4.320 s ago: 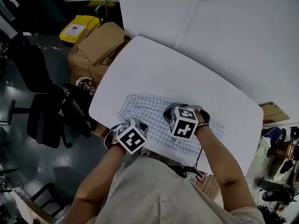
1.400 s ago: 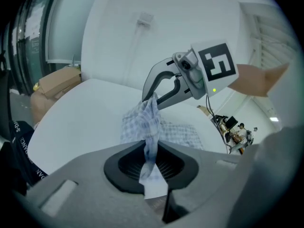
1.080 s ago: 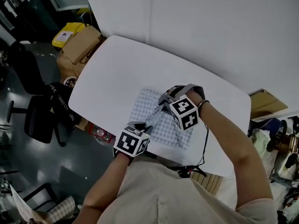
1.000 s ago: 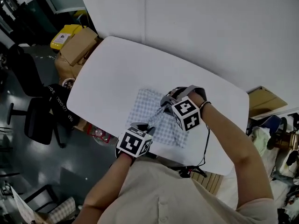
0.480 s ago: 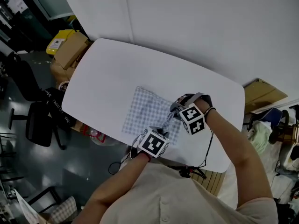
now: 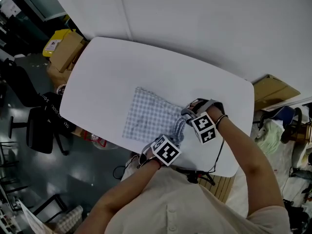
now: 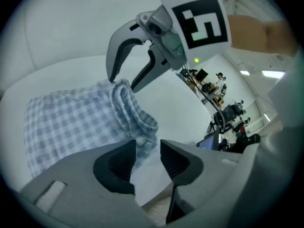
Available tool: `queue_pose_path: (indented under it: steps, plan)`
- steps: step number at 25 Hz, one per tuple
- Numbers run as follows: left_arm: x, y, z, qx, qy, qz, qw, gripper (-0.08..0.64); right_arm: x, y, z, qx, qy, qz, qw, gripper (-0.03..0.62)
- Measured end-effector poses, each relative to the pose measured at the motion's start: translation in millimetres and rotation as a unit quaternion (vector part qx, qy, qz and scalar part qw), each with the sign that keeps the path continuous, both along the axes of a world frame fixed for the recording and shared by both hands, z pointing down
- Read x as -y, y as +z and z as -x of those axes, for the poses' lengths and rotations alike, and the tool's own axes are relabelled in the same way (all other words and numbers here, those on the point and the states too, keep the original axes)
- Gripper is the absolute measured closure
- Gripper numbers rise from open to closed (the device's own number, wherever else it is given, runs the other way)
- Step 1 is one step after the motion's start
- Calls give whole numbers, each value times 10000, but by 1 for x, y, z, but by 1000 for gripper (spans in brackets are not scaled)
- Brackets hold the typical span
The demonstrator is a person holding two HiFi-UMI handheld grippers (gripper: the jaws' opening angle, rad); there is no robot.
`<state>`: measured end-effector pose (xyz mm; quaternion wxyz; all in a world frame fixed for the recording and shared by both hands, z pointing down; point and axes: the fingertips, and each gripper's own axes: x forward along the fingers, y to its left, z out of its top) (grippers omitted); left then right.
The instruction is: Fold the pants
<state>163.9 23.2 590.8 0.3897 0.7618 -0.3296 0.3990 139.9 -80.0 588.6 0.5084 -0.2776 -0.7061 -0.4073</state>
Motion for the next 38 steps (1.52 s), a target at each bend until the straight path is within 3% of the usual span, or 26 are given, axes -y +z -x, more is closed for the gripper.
queue_pose_path:
  steps: [4,6,11,15,20,23,26,33,38]
  plan:
    - [-13,-17,-30,-436,610,-101,9971,413,10,-7,-16,-68,203,25,9998,417]
    - [-15,-24,-29,-327,728,-145,9967,413,14,-18,-10,75,391,80,9992,425]
    - [3,-15,5,218,320,-123,9992,413,7,-34,34,502,947,611,9924,503]
    - [12,3,9,290,104,53,9995,413,-10,-8,49,138,935,802,9923,523]
    - [7,3,-32,-430,332,59,9985,413,-6,18,16,-615,1097,832,9886,539]
    - [0,-4,-60,-838,669,62,9942,413,5,18,-2,-689,1411,878,9837,542]
    - [-9,-11,-69,-1016,841,125,9912,413,14,14,-8,-699,1630,813,9808,543]
    - [-9,-26,-19,-753,719,-11,9946,413,33,-18,11,-113,2272,750,9709,546]
    - [1,-35,46,-154,448,-520,9975,413,12,-39,29,566,3007,901,9478,560]
